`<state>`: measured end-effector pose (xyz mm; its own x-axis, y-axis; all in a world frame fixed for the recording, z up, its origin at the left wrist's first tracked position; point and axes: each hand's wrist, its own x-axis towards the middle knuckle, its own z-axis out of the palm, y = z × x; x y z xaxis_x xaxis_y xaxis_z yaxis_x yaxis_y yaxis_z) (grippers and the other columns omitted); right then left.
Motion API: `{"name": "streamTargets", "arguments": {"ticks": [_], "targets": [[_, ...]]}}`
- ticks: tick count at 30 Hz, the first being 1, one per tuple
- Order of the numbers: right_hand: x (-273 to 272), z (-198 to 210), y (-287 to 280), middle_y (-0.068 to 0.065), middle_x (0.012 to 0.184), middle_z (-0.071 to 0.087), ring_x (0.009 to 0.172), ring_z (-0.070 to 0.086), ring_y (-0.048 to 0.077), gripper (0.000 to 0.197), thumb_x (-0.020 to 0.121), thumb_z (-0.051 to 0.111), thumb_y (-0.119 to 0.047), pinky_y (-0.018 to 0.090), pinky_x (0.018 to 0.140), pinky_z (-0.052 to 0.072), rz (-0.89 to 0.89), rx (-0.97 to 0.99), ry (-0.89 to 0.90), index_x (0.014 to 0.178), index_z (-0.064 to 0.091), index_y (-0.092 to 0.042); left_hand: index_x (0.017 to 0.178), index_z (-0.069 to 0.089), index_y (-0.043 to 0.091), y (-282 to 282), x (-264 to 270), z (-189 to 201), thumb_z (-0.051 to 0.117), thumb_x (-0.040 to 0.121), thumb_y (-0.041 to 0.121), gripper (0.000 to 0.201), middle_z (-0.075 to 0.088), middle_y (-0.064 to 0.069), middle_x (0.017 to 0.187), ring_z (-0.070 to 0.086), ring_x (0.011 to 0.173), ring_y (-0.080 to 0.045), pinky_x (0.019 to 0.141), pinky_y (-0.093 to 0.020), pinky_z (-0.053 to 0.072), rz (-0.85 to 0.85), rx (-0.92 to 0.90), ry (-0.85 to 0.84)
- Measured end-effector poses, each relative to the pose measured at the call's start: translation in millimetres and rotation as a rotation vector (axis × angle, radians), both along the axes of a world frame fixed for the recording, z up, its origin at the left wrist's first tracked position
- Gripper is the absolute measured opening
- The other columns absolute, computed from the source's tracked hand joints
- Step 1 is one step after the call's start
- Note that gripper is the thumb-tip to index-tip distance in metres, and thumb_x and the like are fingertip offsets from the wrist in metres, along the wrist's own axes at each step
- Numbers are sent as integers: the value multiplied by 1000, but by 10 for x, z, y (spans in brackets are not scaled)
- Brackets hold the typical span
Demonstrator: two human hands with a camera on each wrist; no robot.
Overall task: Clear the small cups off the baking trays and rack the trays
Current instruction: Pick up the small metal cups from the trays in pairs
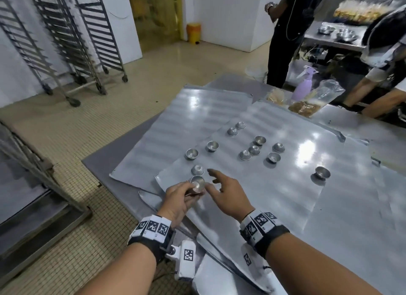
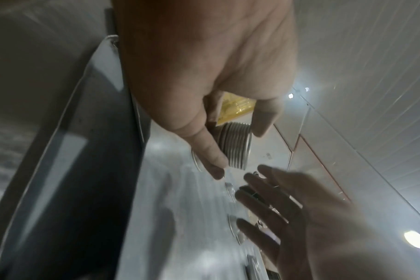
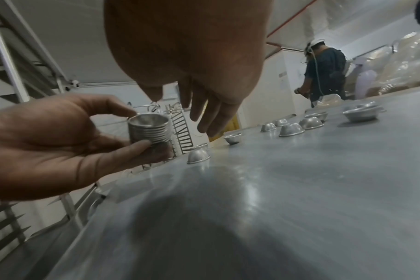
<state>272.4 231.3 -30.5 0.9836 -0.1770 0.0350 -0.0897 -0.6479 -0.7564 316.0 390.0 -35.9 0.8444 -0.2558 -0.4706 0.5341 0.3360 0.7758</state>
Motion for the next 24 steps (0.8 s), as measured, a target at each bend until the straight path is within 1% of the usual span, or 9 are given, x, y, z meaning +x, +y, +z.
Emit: {"name": "streamTargets", "arguments": {"ticks": [2, 4, 7, 9, 14, 16, 19, 22, 24], "targets": [[169, -28, -36, -3, 125, 68, 109, 63, 16, 38, 93, 54, -29, 34, 94, 50, -54, -27, 34, 130, 61, -23, 96, 67, -8, 95, 150, -15, 59, 93, 1, 13, 74, -25, 95, 75, 82, -33, 81, -32, 62, 60, -18, 24], [338, -68, -73, 0, 127, 66, 110, 63, 19, 38, 93, 51, -21, 32, 95, 48, -70, -96, 97, 129, 63, -19, 95, 66, -8, 168, 283, -37, 59, 93, 1, 12, 74, -26, 94, 75, 82, -36, 84, -35, 60, 101, -20, 39], [594, -138, -79, 3, 135, 61, 116, 60, 23, 44, 93, 52, -23, 33, 98, 47, -45, -148, 183, 136, 57, -19, 92, 65, -8, 264, 452, -54, 59, 93, -1, 10, 73, -24, 87, 74, 83, -39, 86, -40, 60, 124, -20, 39], [745, -170, -40, 5, 140, 57, 120, 58, 25, 50, 93, 55, -27, 35, 100, 45, -18, -179, 219, 142, 51, -19, 92, 65, -9, 318, 541, -50, 59, 92, -1, 10, 72, -24, 88, 73, 88, -43, 87, -42, 59, 111, -9, 30], [1023, -258, 120, 7, 144, 50, 128, 50, 29, 55, 93, 55, -32, 38, 103, 43, 26, -263, 314, 146, 44, -23, 92, 65, -11, 439, 745, -36, 58, 93, -2, 11, 71, -27, 90, 69, 99, -47, 84, -39, 61, 60, -8, 29], [1078, -284, 184, 8, 137, 52, 123, 51, 32, 51, 90, 56, -29, 41, 100, 45, 28, -313, 342, 140, 49, -25, 90, 65, -11, 464, 830, -28, 57, 94, -2, 12, 71, -26, 88, 69, 102, -48, 83, -38, 62, 34, -8, 23], [1087, -353, 277, 5, 117, 53, 110, 55, 31, 32, 86, 55, -26, 36, 88, 48, -51, -299, 308, 117, 60, -24, 93, 65, -11, 487, 933, -32, 58, 94, -2, 12, 71, -26, 89, 67, 107, -49, 85, -38, 61, 6, -17, 33], [1084, -436, 280, 4, 107, 55, 103, 58, 29, 20, 86, 54, -25, 32, 76, 41, -120, -254, 264, 105, 55, -20, 96, 64, -12, 447, 995, -41, 58, 94, -1, 13, 71, -27, 93, 67, 108, -48, 86, -38, 61, -29, -23, 39], [1063, -441, 259, 4, 110, 56, 102, 58, 31, 24, 86, 57, -26, 32, 75, 38, -156, -223, 248, 108, 53, -20, 95, 65, -11, 411, 1016, -45, 58, 94, 0, 13, 70, -27, 93, 68, 107, -48, 86, -37, 61, -50, -30, 45]]}}
